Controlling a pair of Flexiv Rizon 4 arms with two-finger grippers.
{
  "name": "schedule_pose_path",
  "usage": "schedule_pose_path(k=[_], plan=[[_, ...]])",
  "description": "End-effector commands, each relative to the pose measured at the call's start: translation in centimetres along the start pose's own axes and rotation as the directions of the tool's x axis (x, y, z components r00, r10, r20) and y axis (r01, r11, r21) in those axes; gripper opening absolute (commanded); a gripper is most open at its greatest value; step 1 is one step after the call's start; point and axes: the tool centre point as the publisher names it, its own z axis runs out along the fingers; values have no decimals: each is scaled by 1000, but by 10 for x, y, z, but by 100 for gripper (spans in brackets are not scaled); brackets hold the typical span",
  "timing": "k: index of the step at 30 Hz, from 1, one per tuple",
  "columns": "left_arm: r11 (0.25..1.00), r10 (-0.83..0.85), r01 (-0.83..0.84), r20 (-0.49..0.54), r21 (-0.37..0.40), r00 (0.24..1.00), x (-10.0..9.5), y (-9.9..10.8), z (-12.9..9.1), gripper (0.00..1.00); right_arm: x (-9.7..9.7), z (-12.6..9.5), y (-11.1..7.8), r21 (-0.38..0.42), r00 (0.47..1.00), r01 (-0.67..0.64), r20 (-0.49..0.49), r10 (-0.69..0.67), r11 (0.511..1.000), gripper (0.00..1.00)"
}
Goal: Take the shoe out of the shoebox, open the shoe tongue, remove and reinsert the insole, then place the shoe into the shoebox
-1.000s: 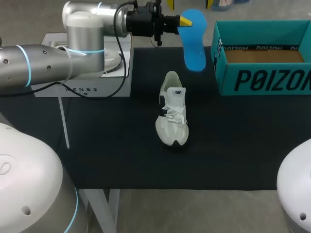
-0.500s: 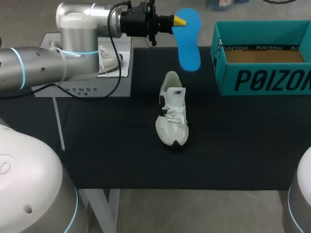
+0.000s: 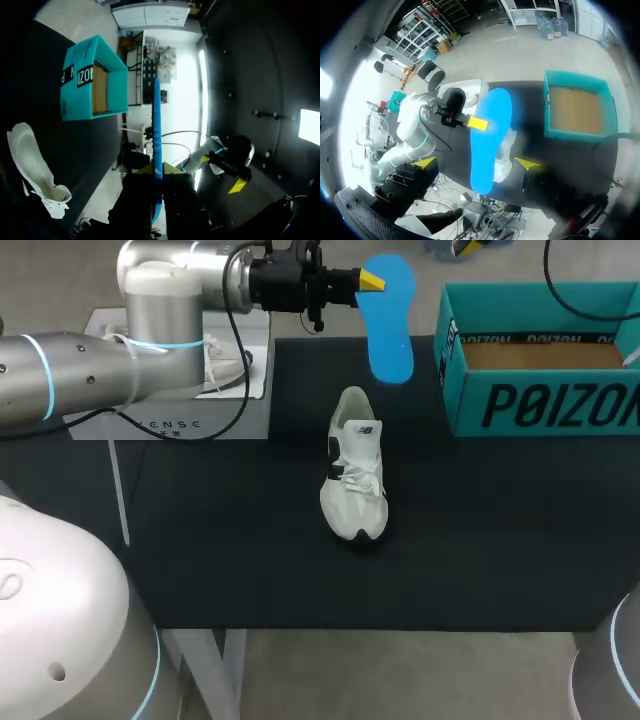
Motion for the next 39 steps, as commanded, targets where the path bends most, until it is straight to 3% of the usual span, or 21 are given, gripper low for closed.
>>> schedule_pose_path(k=[1, 6, 12, 24, 25, 26, 28, 29, 30, 39], plan=[[1000, -3, 3, -10, -13, 1000, -4, -4, -3, 0, -13, -1, -6, -75, 744, -100, -668, 24, 992, 100], [1000, 9, -9, -15, -15, 1000, -4, -6, -4, 0, -13, -1, -5, -77, 755, -95, -655, 22, 993, 100], [950, 306, -308, 47, 49, 951, -4, 6, -1, 0, -13, 2, -4, -67, 765, -105, -643, 38, 992, 100], [950, 306, -308, 47, 49, 951, -4, 6, -1, 0, -12, 4, -7, -42, 778, -97, -627, 50, 994, 100], [922, 380, -383, 68, 49, 923, 0, 9, 0, 0, -12, 4, -7, -41, 778, -98, -626, 51, 994, 100], [881, 456, -469, 155, 58, 876, 4, 12, 1, 0, -12, 5, -7, -40, 778, -100, -626, 54, 994, 100], [714, 627, -695, 362, 88, 690, 12, 21, 3, 0, -13, 5, -8, -38, 779, -104, -625, 57, 994, 100], [630, 689, -771, 394, 89, 609, 16, 25, 5, 0, -13, 5, -8, -37, 779, -106, -624, 59, 994, 100], [549, 764, -830, 347, 96, 545, 20, 33, 4, 0, -14, 6, -9, -36, 779, -108, -624, 62, 994, 100], [549, 764, -830, 347, 96, 545, 20, 33, 4, 0, -19, 2, -5, -39, 779, -126, -623, 75, 991, 100]])
